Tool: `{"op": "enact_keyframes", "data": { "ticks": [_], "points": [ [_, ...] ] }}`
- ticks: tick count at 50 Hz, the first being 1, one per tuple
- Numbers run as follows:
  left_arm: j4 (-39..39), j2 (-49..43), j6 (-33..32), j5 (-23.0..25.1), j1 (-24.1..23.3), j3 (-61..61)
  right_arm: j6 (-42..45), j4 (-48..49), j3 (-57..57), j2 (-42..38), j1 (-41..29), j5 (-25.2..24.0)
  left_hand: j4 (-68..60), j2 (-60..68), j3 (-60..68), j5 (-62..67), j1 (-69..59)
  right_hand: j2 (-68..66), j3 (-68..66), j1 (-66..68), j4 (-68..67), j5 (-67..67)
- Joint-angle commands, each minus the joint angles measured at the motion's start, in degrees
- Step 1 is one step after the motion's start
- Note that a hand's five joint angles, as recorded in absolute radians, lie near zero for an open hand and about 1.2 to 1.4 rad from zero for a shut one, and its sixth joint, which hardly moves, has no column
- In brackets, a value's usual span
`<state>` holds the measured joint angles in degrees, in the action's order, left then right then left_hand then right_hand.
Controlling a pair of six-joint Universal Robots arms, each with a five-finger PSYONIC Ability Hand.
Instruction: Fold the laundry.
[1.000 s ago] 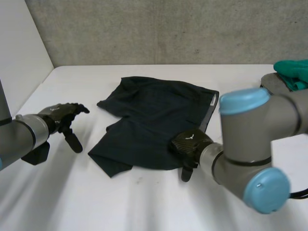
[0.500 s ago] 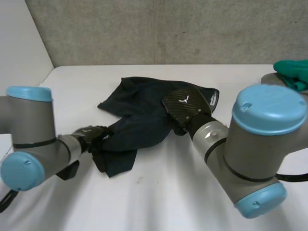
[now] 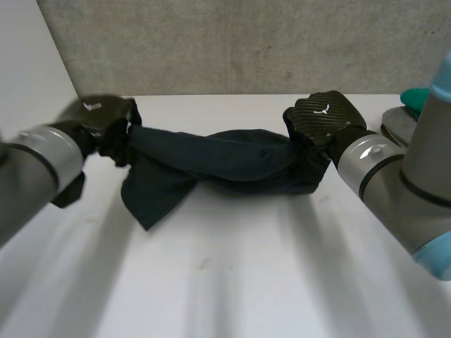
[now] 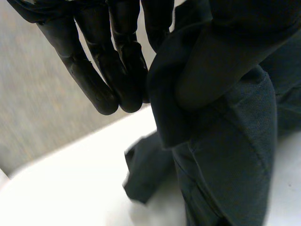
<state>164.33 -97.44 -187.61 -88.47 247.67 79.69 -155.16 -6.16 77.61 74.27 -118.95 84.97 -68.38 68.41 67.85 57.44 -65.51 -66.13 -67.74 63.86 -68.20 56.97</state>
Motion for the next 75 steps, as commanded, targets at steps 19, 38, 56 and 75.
{"op": "enact_keyframes", "data": {
  "ticks": [19,38,56,75],
  "points": [
    [-5.5,-32.2,-18.5,-7.5,-1.1,-21.3,3.3,8.0,-17.8,-29.0,-2.9,5.8,58.4,-58.4,-57.8,-57.4,55.5,43.9,45.5,-41.6,46.0,-44.7],
    [2.5,-8.6,-17.4,-3.9,-0.1,-0.6,6.4,-8.3,-6.1,-6.9,-2.9,1.4,52.8,-52.8,-52.3,-51.9,49.9,36.3,37.9,-34.0,38.4,-37.1],
    [4.3,-24.7,-18.2,-2.8,0.9,-3.6,5.6,-3.2,-7.0,-21.6,-0.5,1.5,46.4,-46.4,-45.9,-45.5,43.5,33.9,35.5,-31.7,36.0,-34.8],
    [6.6,-32.0,-22.5,-2.4,0.0,-27.5,9.6,13.4,-22.0,-29.2,0.0,1.2,-11.6,11.6,12.2,12.6,-14.5,-13.9,-12.3,16.1,-11.8,13.0]
  ]
}}
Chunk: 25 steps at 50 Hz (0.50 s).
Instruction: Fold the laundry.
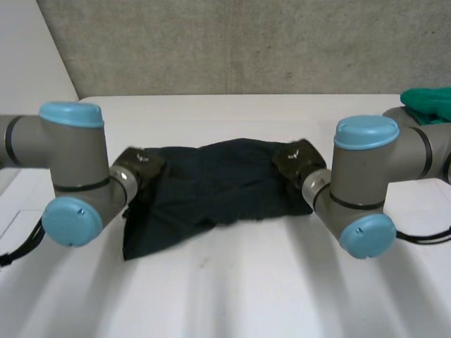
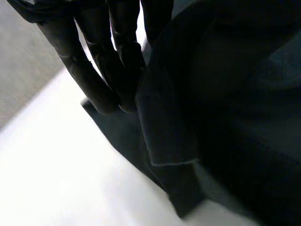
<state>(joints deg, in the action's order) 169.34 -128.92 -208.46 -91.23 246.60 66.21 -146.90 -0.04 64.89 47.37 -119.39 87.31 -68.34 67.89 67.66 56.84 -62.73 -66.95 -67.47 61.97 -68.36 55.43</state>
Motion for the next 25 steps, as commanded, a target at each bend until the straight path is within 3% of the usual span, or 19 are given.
{"op": "enact_keyframes", "data": {
  "ticks": [1,5,11,17,25],
  "points": [
    [2.5,-0.2,-1.5,0.4,1.3,-16.4,1.4,8.5,-11.3,-2.7,0.6,-1.1,-11.7,12.1,12.3,13.2,-17.3,-13.1,-12.5,18.0,-11.6,14.6],
    [12.3,3.0,2.0,0.5,1.9,-30.1,0.6,18.8,-24.2,-2.4,1.3,0.3,-11.7,12.1,12.3,13.2,-17.3,-13.1,-12.5,18.0,-11.6,14.6],
    [30.1,8.6,10.5,-0.5,3.4,-33.7,-4.6,34.1,-31.7,1.8,2.2,2.7,-11.7,12.1,12.3,13.2,-17.3,-13.1,-12.5,18.0,-11.6,14.6],
    [28.9,10.9,13.4,-1.0,4.1,-27.9,-5.3,32.0,-29.6,3.7,2.9,0.9,-11.7,12.1,12.3,13.2,-17.3,-13.1,-12.5,18.0,-11.6,14.6],
    [26.7,10.9,12.9,2.6,3.2,-8.3,-6.7,24.9,-11.6,4.9,3.3,-5.6,-11.7,12.1,12.3,13.2,-17.3,-13.1,-12.5,18.0,-11.6,14.6]
  ]
}}
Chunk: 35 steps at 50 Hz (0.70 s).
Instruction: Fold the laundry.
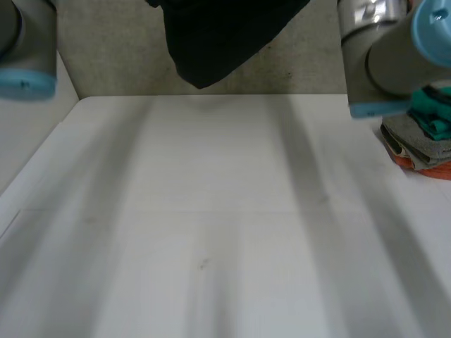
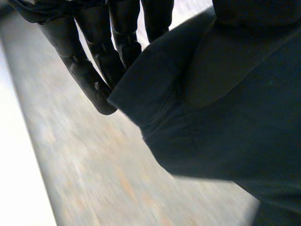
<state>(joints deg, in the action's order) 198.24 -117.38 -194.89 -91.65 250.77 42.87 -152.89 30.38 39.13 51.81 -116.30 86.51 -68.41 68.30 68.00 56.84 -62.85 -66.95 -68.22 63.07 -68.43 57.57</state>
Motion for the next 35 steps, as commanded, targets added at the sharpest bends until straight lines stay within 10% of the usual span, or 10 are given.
{"op": "enact_keyframes", "data": {
  "ticks": [1,14,35],
  "points": [
    [-2.2,-1.0,-0.8,3.5,-1.2,16.8,-0.7,-5.9,16.0,0.4,0.2,-5.6,-11.6,11.7,12.0,13.2,-17.2,-13.1,-11.8,16.9,-11.6,12.4],
    [-9.1,-8.7,-8.6,3.3,-2.3,34.1,8.2,-16.3,34.5,-5.1,2.0,-9.9,-11.6,11.7,12.0,13.2,-17.2,-13.1,-11.8,16.9,-11.6,12.4],
    [-49.0,12.8,-18.7,2.4,-13.7,51.2,25.8,-70.6,43.0,15.3,8.3,-12.2,-11.6,11.7,12.0,13.2,-17.2,-13.1,-11.8,16.9,-11.6,12.4]
  ]
}}
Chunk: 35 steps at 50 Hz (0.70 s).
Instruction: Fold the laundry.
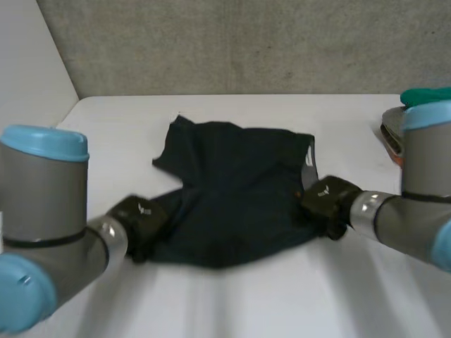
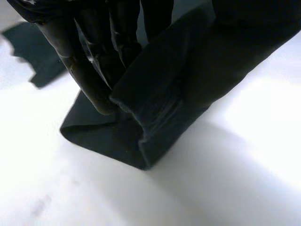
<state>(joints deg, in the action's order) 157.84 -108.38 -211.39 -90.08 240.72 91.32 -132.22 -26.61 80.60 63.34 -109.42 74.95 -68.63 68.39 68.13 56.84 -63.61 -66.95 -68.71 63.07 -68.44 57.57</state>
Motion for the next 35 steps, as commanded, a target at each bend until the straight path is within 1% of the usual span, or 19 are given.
{"op": "enact_keyframes", "data": {
  "ticks": [1,8,13,17,18,21,22,25,26,29,30,33,34,35],
  "points": [
    [-9.4,4.0,-2.1,0.9,-4.0,2.6,5.5,-14.3,1.8,4.2,1.6,-0.9,-11.4,11.6,11.9,13.2,-16.4,-13.1,-11.3,16.9,-11.6,12.4],
    [-15.2,4.1,-2.7,1.9,-4.9,0.6,8.6,-19.7,5.1,6.6,2.5,-1.3,-11.4,11.6,11.9,13.2,-16.4,-13.1,-11.3,16.9,-11.6,12.4],
    [-17.9,2.4,-4.6,3.1,-4.5,-3.2,9.2,-18.8,4.3,6.3,3.0,-2.8,-11.4,11.6,11.9,13.2,-16.4,-13.1,-11.3,16.9,-11.6,12.4],
    [-16.3,-1.6,-6.3,2.1,-2.5,-9.8,4.7,-12.1,1.0,4.2,2.9,-3.0,-11.4,11.6,11.9,13.2,-16.4,-13.1,-11.3,16.9,-11.6,12.4],
    [-14.0,-3.8,-6.8,1.4,-1.1,-13.8,1.0,-8.2,-0.6,3.3,2.8,-2.7,-11.4,11.6,11.9,13.2,-16.4,-13.1,-11.3,16.9,-11.6,12.4],
    [-9.5,-6.8,-6.8,1.0,0.6,-20.5,-4.8,-1.7,-3.1,1.5,2.6,-1.7,-11.4,11.6,11.9,13.2,-16.4,-13.1,-11.3,16.9,-11.6,12.4],
    [-6.0,-9.0,-6.3,1.0,1.8,-25.3,-8.2,2.4,-4.3,0.5,2.5,-0.2,-11.4,11.6,11.9,13.2,-16.4,-13.1,-11.3,16.9,-11.6,12.4],
    [-1.0,-13.2,-4.7,1.2,2.6,-32.4,-12.1,8.9,-5.9,-1.1,1.8,2.8,-11.4,11.6,11.9,13.2,-16.4,-13.1,-11.3,16.9,-11.6,12.4],
    [2.1,-16.1,-3.6,1.5,2.7,-36.6,-13.3,13.4,-6.9,-2.5,1.1,4.9,-11.4,11.6,11.9,13.2,-16.4,-13.1,-11.3,16.9,-11.6,12.4],
    [6.2,-21.3,-1.8,1.4,2.7,-43.7,-13.6,20.7,-8.1,-4.7,0.3,7.3,-11.4,11.6,11.9,13.2,-16.4,-13.1,-11.3,16.9,-11.6,12.4],
    [8.4,-24.9,-0.2,1.4,2.9,-48.4,-13.2,25.7,-9.1,-6.5,-0.2,8.7,-11.4,11.6,11.9,13.2,-16.4,-13.1,-11.3,16.9,-11.6,12.4],
    [10.3,-30.4,1.4,1.7,2.9,-54.7,-12.2,32.3,-10.9,-9.3,-1.0,10.3,-11.4,11.6,11.9,13.2,-16.4,-13.1,-11.3,16.9,-11.6,12.4],
    [11.2,-34.1,2.0,1.4,2.8,-58.8,-11.3,36.2,-11.9,-11.4,-1.5,11.3,-11.4,11.6,11.9,13.2,-16.4,-13.1,-11.3,16.9,-11.6,12.4],
    [11.5,-36.2,2.1,1.3,2.7,-61.0,-10.8,38.1,-12.5,-12.4,-1.8,11.7,-11.4,11.6,11.9,13.2,-16.4,-13.1,-11.3,16.9,-11.6,12.4]
  ]
}}
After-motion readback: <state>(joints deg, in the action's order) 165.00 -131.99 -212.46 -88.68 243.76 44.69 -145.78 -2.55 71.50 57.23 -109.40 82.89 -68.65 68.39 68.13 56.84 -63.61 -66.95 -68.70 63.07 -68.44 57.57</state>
